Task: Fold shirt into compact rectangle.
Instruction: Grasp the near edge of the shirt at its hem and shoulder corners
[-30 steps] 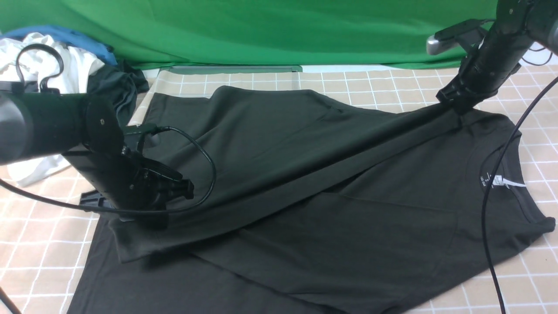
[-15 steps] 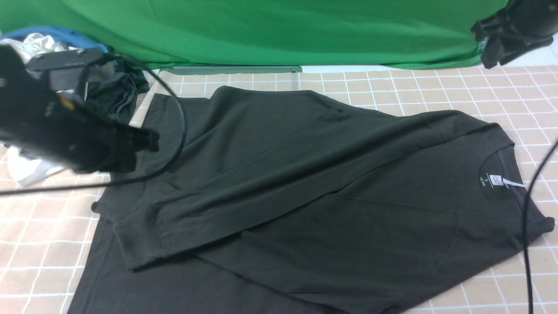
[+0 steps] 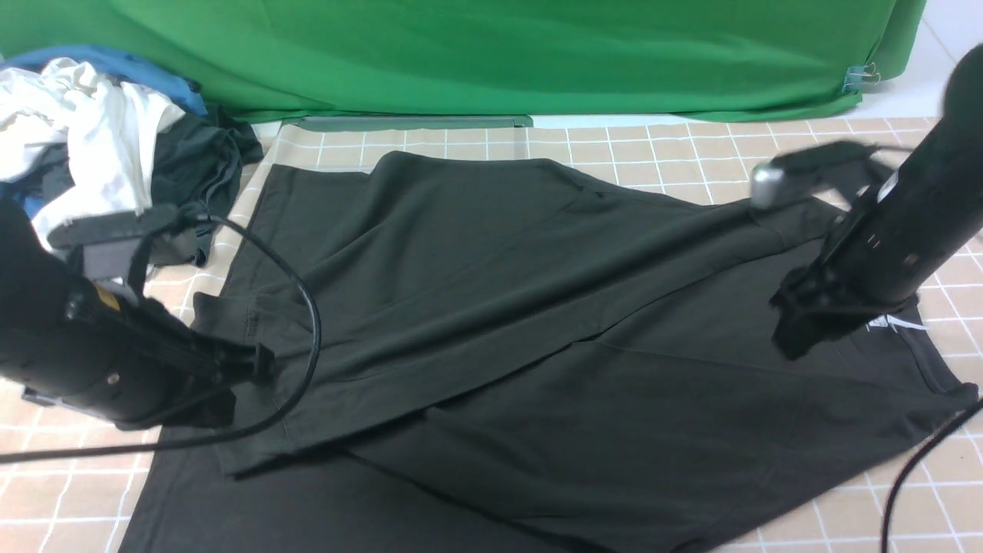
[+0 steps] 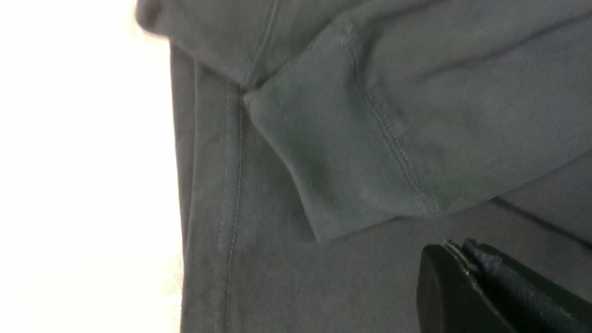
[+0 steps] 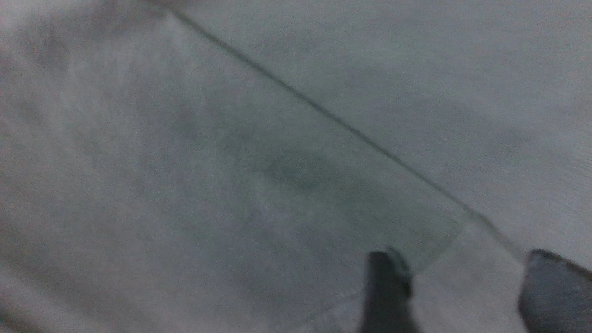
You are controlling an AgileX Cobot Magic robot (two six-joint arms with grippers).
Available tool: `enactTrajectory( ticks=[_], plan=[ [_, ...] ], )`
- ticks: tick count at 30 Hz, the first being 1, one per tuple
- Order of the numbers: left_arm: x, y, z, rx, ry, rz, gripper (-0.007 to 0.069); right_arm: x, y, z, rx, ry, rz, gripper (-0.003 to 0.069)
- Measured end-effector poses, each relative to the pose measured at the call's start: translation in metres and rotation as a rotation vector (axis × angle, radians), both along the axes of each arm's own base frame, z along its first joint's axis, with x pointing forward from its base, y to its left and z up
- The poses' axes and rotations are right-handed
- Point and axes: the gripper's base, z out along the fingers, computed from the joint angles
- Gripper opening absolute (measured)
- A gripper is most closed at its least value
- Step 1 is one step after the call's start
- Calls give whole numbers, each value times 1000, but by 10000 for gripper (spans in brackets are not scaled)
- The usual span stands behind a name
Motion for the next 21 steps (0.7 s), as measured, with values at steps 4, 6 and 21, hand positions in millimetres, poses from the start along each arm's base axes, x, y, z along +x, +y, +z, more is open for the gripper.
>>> enactTrajectory(
  ticks=[4,6,21],
  plan=[
    [0,0,-1,3,-8,-22,18,8,0,-31,-50,38,35,540],
    [0,0,-1,3,-8,-23,18,11,0,-42,-66,60,42,545],
    [1,-1,-1,-2,-16,-21,18,-4,-3,-51,-103,258,101,90]
  ],
)
